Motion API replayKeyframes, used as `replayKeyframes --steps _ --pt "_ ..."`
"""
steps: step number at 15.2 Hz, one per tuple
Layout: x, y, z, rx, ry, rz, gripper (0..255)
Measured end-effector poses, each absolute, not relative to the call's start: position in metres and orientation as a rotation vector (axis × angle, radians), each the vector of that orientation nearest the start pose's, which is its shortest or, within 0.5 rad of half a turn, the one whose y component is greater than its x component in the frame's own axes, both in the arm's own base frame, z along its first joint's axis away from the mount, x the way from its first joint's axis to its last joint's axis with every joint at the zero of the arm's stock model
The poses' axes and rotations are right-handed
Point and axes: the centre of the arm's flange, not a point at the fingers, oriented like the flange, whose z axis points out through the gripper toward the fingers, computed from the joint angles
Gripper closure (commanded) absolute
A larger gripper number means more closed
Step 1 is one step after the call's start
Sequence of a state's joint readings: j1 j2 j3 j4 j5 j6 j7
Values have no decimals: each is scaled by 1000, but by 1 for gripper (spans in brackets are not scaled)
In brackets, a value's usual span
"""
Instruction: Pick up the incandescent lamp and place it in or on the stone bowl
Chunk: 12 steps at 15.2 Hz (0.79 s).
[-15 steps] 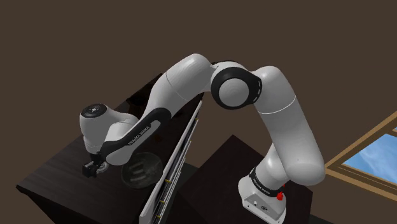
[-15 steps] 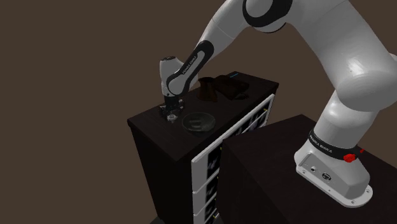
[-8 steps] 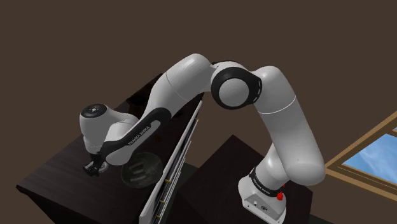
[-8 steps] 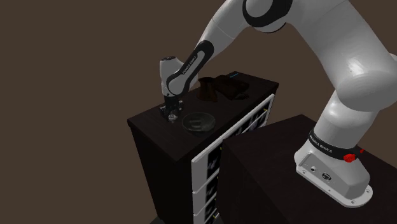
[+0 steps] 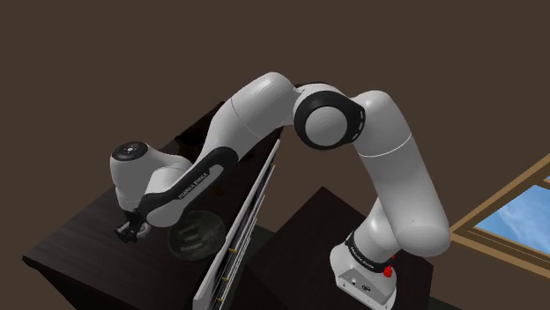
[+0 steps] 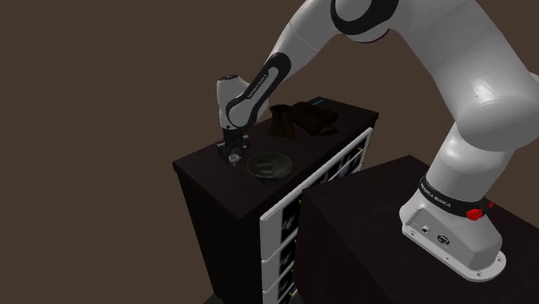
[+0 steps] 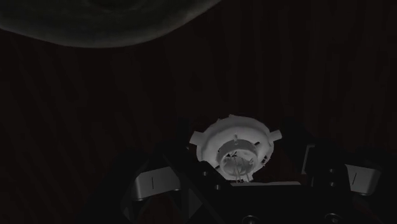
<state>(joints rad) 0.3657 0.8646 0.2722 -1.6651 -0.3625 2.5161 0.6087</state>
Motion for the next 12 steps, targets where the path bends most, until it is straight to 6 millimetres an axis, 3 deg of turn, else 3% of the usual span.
replayKeyframes --steps 12 --pt "549 390 179 -3109 -354 -53 255"
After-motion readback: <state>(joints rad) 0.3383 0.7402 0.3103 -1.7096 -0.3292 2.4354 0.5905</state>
